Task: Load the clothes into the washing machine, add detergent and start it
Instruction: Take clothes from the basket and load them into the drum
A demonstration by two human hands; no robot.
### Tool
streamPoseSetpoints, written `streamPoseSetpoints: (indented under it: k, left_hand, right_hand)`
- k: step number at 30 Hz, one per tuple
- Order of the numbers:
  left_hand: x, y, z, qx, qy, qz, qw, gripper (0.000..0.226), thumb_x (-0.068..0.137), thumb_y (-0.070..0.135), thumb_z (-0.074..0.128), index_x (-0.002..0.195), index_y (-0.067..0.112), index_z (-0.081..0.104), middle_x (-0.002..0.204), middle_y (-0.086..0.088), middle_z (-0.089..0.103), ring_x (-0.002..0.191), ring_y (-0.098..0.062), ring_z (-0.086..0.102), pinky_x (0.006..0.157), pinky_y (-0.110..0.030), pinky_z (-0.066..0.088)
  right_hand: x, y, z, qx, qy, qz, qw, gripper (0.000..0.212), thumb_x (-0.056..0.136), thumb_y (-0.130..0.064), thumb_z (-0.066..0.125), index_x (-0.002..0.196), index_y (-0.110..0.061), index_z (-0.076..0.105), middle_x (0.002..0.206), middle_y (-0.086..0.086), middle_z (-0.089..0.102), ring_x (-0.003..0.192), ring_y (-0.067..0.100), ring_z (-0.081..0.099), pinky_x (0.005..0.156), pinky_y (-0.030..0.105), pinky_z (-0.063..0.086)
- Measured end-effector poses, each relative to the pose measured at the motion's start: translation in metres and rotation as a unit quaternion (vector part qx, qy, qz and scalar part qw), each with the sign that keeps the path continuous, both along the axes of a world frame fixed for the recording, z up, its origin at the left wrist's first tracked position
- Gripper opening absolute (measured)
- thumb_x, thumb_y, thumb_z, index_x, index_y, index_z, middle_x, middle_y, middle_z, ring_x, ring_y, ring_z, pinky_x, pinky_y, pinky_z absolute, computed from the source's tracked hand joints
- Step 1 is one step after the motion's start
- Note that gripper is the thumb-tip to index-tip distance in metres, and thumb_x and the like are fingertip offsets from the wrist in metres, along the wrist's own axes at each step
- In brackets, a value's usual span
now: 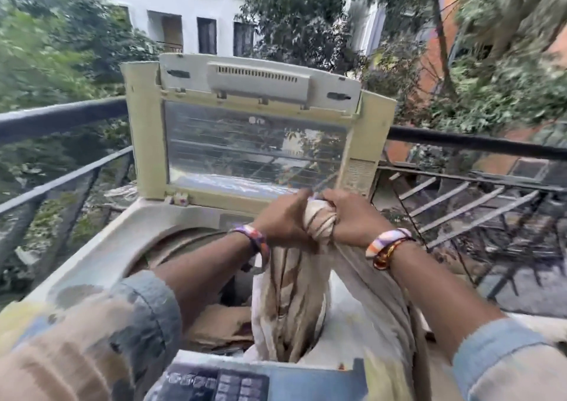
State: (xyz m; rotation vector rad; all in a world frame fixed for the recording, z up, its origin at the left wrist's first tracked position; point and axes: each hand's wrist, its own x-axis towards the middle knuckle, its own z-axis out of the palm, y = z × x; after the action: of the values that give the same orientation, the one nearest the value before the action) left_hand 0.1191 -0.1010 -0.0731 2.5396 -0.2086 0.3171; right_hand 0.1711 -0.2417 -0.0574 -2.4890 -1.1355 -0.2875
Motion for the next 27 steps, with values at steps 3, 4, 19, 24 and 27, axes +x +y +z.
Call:
streamPoseSetpoints:
  k: [3, 4, 19, 24, 27]
  left_hand:
    - [0.011, -0.004, 0.003, -0.032, -0.035, -0.002, 0.999, 0.037, 0.056, 0.03, 0.07, 0.085, 0.006, 0.065, 0.084, -0.018, 0.07, 0.073, -0.014, 0.058, 0.057, -0.023, 0.032]
    - [0.014, -0.008, 0.007, -0.054, -0.048, -0.013, 0.997, 0.035, 0.054, 0.032, 0.064, 0.08, 0.009, 0.066, 0.079, -0.017, 0.069, 0.069, -0.01, 0.052, 0.056, -0.023, 0.032]
    - [0.011, -0.092, 0.058, -0.431, -0.06, -0.306, 0.847, 0.027, 0.06, -0.004, 0.067, 0.083, 0.01, 0.065, 0.07, 0.007, 0.071, 0.069, -0.004, 0.064, 0.067, -0.016, 0.052]
    - [0.029, -0.038, 0.058, -0.477, -0.134, -0.144, 0.857, 0.045, 0.047, 0.005, 0.071, 0.092, 0.004, 0.064, 0.083, -0.001, 0.069, 0.076, -0.008, 0.061, 0.074, -0.024, 0.051]
    - [0.034, 0.009, 0.045, -0.404, -0.155, -0.104, 0.895, 0.06, 0.041, 0.017, 0.074, 0.1, 0.009, 0.063, 0.084, 0.01, 0.07, 0.073, 0.006, 0.06, 0.076, -0.015, 0.052]
  right_hand:
    - [0.005, -0.05, -0.006, -0.042, 0.184, 0.029, 0.982, 0.083, 0.06, -0.035, 0.063, 0.136, -0.021, 0.034, 0.127, -0.005, 0.046, 0.117, 0.011, 0.044, 0.099, 0.015, 0.033]
    - [0.003, -0.071, -0.014, -0.055, 0.24, 0.004, 0.969, 0.098, 0.06, -0.033, 0.065, 0.144, -0.023, 0.016, 0.134, -0.009, 0.035, 0.124, 0.006, 0.035, 0.101, 0.009, 0.026]
    - [-0.049, -0.156, -0.168, 0.181, 0.248, -0.417, 0.856, 0.039, 0.073, -0.006, 0.07, 0.11, 0.006, 0.063, 0.115, 0.024, 0.064, 0.116, 0.027, 0.056, 0.086, 0.028, 0.043]
    - [-0.037, -0.169, -0.095, 0.264, 0.105, -0.439, 0.852, 0.038, 0.075, -0.014, 0.064, 0.102, 0.013, 0.065, 0.102, 0.033, 0.065, 0.104, 0.037, 0.062, 0.067, 0.024, 0.033]
    - [-0.03, -0.162, -0.043, 0.311, 0.005, -0.449, 0.838, 0.05, 0.075, -0.022, 0.042, 0.097, 0.019, 0.06, 0.097, 0.037, 0.063, 0.094, 0.043, 0.06, 0.063, 0.028, 0.028]
